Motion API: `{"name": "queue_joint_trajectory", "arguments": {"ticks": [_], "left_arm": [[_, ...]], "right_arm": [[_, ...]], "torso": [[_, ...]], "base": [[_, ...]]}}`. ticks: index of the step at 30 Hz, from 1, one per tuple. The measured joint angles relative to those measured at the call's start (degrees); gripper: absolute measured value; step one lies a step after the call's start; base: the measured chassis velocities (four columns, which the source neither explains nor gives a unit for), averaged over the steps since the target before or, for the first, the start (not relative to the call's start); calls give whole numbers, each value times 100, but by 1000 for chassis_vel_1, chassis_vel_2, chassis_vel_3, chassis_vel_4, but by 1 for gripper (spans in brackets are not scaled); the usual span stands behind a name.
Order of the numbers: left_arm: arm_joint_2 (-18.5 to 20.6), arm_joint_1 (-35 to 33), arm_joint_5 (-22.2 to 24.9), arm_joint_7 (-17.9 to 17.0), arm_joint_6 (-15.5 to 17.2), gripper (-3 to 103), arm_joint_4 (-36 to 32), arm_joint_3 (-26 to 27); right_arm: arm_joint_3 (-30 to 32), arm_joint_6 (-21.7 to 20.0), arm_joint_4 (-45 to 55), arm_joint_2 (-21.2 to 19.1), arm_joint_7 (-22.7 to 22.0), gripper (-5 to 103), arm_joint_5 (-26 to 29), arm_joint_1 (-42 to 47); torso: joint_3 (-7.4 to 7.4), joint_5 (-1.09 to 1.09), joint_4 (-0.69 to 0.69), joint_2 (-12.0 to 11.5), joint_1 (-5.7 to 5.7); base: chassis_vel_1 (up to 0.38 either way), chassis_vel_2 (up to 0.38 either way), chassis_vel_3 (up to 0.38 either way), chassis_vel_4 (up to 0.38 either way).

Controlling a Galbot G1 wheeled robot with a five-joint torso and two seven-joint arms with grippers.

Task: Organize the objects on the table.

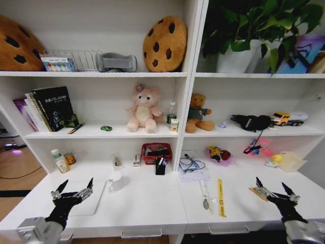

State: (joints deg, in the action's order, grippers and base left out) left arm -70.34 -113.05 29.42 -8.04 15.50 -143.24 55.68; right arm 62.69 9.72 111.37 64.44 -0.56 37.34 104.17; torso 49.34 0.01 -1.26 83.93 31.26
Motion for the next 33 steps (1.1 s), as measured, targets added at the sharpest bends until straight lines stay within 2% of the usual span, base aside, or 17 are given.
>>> {"name": "queue_joint_trajectory", "arguments": {"ticks": [8,10,12,13,15,16,18,19,20,21,22,24,25,27,33], "left_arm": [[0,0,0,1,0,100,0,0],[0,0,0,1,0,100,0,0],[0,0,0,1,0,100,0,0],[0,0,0,2,0,100,-1,0],[0,0,0,3,0,100,0,-1],[0,0,0,4,0,100,0,-1],[-1,0,0,5,0,100,0,-2],[-1,0,0,5,0,100,0,-2],[0,0,0,5,0,100,-1,-1],[-1,0,0,4,0,100,0,-1],[-1,0,0,4,0,100,0,-1],[0,0,0,2,0,100,0,0],[0,0,0,2,0,100,0,0],[0,0,0,1,0,100,0,0],[0,0,0,1,0,100,0,1]], "right_arm": [[-163,40,-39,35,-6,100,-76,-102],[-283,192,-73,27,-45,100,-109,-196],[-342,266,-80,-5,-79,100,-152,-243],[-400,295,-71,-58,-115,100,-189,-286],[-490,220,79,-177,-199,100,-216,-335],[-515,68,223,-273,-256,100,-224,-357],[-523,-504,444,-451,-468,100,-337,-359],[-523,-504,444,-451,-468,100,-337,-359],[-518,-901,481,-581,-547,100,-401,-368],[-520,-1120,481,-687,-555,100,-414,-370],[-520,-1120,481,-687,-555,100,-414,-370],[-527,-1460,491,-856,-385,100,-314,-286],[-527,-1460,491,-856,-385,100,-314,-286],[-594,-1746,516,-960,-246,100,-67,-206],[-885,-2016,151,-1050,-176,100,300,-357]], "torso": [[0,-1,-2,0,1],[0,-2,-4,1,1],[0,-4,-4,1,0],[0,5,1,0,0],[1,2,-2,0,1],[0,-3,-1,0,1],[0,0,0,0,0],[0,0,0,0,0],[1,0,0,0,1],[0,-1,2,0,0],[0,-1,2,0,0],[0,-4,0,1,0],[0,-4,0,1,0],[-1,-5,-4,1,0],[0,0,-1,1,0]], "base": [[-220,-221,222,226],[-287,-275,264,290],[-303,-254,254,301],[-269,-254,254,269],[-214,-250,243,209],[-214,-207,223,209],[-83,-156,148,97],[-38,-105,148,97],[-38,-27,72,49],[0,0,0,0],[0,0,0,0],[61,43,-35,-43],[61,56,-69,-43],[55,65,-82,-62],[13,9,-22,-22]]}}
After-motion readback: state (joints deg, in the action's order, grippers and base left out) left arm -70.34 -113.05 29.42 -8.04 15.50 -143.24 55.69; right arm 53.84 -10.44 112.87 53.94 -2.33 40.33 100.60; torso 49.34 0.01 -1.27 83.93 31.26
